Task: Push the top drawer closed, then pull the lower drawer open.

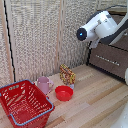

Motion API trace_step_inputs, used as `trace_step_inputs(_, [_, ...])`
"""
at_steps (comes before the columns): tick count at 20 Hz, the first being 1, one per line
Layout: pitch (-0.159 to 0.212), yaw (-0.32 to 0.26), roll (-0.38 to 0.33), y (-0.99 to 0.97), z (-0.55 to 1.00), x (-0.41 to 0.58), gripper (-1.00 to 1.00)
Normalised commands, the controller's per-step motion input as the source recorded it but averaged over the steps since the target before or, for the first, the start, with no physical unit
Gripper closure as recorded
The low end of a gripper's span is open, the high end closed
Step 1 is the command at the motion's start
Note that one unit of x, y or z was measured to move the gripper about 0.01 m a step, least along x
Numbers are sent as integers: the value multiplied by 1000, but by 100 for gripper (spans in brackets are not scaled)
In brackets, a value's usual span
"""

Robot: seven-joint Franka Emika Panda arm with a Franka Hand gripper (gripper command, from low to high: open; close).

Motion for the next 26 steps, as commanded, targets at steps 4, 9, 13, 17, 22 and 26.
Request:
trace_step_inputs(4, [-14,-5,-3,369,-445,0,-100])
trace_step_inputs(9, [-19,-94,-61,269,-498,2,-100])
trace_step_inputs(13, [-4,-146,-76,7,-453,124,-100])
trace_step_inputs(17, [0,-209,-17,-204,-350,247,-100])
trace_step_inputs(22, [-26,-234,42,-346,-289,167,-100])
trace_step_inputs(26, [-44,-249,92,-159,-214,34,-100])
